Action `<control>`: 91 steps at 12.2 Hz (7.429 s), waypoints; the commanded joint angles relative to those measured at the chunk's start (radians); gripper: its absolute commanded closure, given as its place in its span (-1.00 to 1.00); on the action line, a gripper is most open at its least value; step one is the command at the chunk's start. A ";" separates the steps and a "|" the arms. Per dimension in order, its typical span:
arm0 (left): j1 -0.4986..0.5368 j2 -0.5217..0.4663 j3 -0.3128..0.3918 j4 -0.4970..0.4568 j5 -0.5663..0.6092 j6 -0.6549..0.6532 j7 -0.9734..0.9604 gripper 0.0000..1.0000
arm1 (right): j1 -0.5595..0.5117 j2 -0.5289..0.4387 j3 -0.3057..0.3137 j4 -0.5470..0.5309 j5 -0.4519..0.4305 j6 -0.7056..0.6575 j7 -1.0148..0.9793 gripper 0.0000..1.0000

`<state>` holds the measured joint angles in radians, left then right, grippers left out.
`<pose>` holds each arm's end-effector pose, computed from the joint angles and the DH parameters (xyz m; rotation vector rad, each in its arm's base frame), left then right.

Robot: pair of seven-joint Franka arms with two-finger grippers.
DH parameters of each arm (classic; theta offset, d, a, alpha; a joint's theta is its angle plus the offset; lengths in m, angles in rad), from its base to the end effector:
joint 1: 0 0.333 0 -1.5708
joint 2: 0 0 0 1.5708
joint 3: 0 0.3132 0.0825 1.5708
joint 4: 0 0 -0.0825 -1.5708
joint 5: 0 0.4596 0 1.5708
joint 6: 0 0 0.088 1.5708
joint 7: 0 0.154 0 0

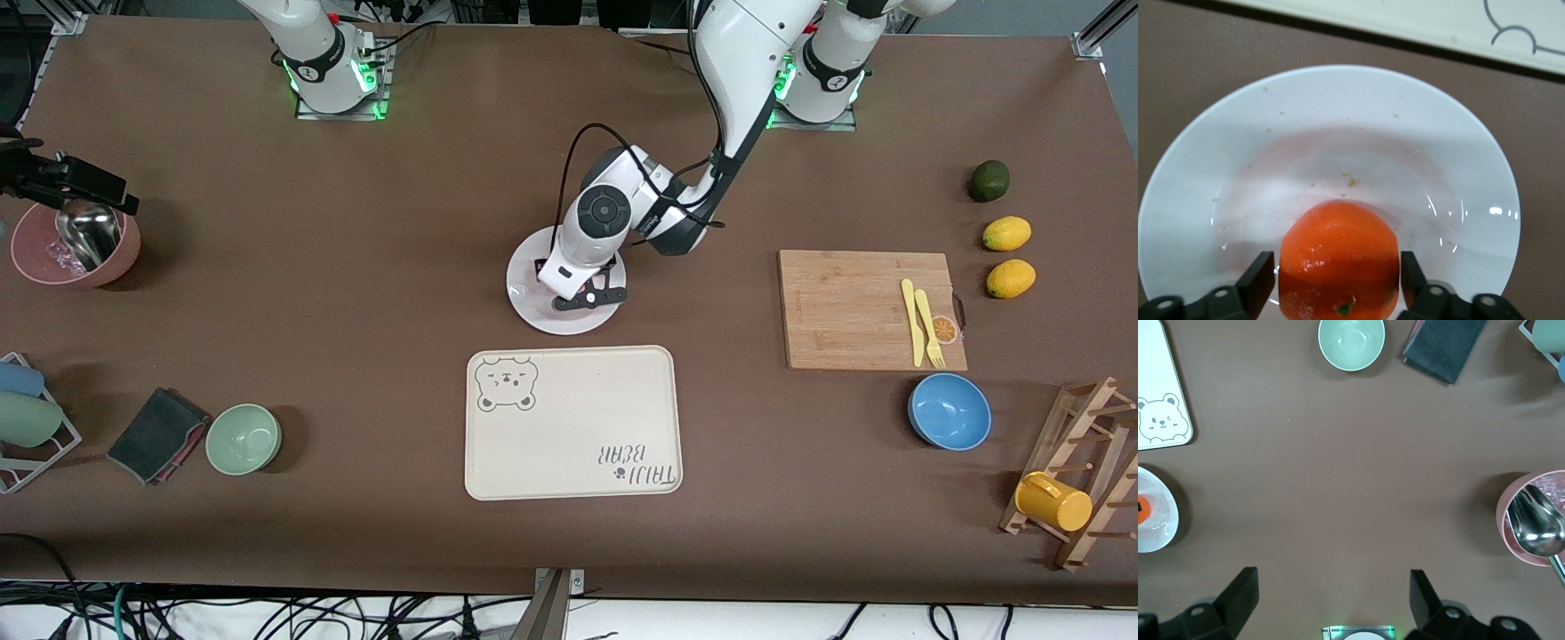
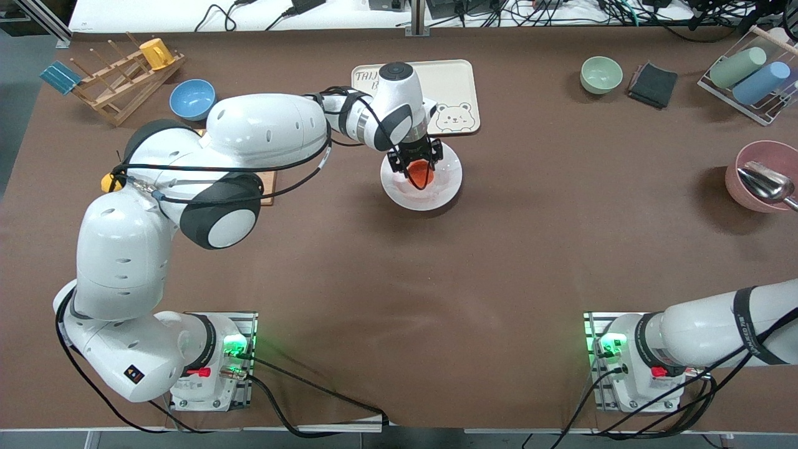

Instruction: Place orange and plate with both arms

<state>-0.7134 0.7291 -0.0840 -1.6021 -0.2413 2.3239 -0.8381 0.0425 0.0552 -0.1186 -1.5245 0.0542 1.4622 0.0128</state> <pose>0.5163 -0.5423 0.1035 2.9586 0.3390 -0.2602 0.6282 -0.0375 0.5567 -3.0823 0.1332 0.1784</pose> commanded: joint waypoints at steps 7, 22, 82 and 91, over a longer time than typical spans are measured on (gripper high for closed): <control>0.107 -0.166 0.081 0.062 0.048 -0.293 0.004 -1.00 | -0.001 -0.003 0.004 0.009 0.013 0.004 -0.014 -1.00; 0.652 -0.270 0.086 0.059 0.232 -0.578 0.714 -1.00 | 0.010 -0.003 0.008 0.010 0.015 0.020 -0.011 -1.00; 0.752 -0.677 0.069 0.022 0.207 -0.581 0.878 -1.00 | 0.088 0.351 0.289 -0.519 1.132 0.711 -0.571 -1.00; 0.747 -0.677 0.069 0.022 0.206 -0.583 0.878 -1.00 | 0.189 0.486 0.422 -0.574 1.636 1.009 -0.977 -1.00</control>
<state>0.0363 0.0478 -0.0159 -1.5943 -0.0213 1.7441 0.0232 0.2327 0.5401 0.3005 -2.1010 1.6570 2.4556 -0.9153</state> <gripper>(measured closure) 0.000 0.000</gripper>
